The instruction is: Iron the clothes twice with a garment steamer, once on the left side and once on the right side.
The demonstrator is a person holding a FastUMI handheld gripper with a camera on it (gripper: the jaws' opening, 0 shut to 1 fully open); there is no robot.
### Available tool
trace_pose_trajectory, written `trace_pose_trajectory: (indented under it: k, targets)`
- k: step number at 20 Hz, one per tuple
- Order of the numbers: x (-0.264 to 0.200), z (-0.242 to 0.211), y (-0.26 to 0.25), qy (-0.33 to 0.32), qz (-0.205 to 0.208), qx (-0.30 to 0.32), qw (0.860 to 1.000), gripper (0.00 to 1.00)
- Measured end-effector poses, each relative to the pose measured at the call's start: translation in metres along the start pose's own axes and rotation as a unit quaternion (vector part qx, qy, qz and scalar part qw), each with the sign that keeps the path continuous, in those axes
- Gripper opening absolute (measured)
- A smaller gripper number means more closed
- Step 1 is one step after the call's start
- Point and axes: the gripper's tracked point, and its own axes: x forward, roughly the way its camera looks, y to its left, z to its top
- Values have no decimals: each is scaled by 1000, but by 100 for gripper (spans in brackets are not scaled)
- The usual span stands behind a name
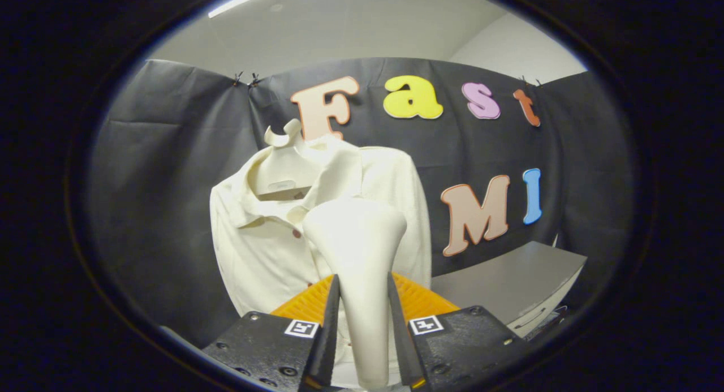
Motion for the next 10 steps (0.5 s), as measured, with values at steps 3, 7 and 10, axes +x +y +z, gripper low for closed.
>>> trace_pose_trajectory:
  k: [3, 7, 10]
  targets:
    - [36, -28, 15, 26, -28, 11, 999, 41]
    - [49, -33, 18, 8, -31, 27, 999, 42]
    - [59, -27, 16, -5, -33, 39, 999, 54]
